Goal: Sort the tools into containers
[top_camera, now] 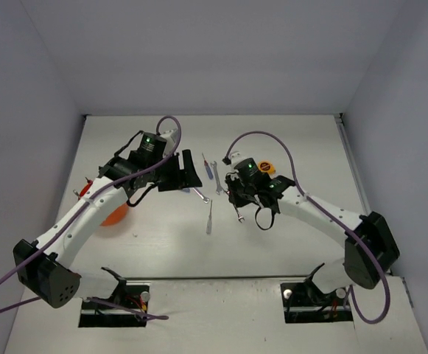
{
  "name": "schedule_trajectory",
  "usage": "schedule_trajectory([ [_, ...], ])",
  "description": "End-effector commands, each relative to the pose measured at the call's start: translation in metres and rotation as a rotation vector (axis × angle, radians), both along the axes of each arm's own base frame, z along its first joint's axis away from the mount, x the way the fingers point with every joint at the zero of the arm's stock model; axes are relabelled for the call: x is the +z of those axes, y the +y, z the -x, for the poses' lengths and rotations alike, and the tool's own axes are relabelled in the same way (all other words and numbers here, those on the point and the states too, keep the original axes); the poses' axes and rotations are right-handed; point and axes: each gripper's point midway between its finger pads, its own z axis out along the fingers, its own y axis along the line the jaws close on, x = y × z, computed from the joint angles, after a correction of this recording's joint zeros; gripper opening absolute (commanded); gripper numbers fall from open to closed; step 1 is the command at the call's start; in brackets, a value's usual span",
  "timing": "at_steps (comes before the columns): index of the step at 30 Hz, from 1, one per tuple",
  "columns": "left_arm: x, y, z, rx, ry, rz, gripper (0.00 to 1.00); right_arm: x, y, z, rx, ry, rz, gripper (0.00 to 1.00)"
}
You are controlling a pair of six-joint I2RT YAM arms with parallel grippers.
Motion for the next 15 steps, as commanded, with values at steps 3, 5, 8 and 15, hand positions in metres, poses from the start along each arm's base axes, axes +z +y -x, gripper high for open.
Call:
schedule_trajectory([
  [3,0.030,-0.046,-0.014,-0.044,-0.076,0.169,0.66,0.080,0.024,0.003,0.140,-0.203,-0.180,0.00],
  [5,0.032,-0.053,-0.017,-0.054,-0.077,0.179,0.66,0.095,0.028,0.006,0.167,-0.225,-0.218,0.00],
  [8,0.036,-0.067,-0.018,-0.077,-0.084,0.199,0.66,0.112,0.033,0.010,0.195,-0.246,-0.256,0.00],
  [15,0.036,-0.089,-0.024,-0.091,-0.070,0.252,0.63,0.130,0.039,0.014,0.236,-0.277,-0.294,0.00],
])
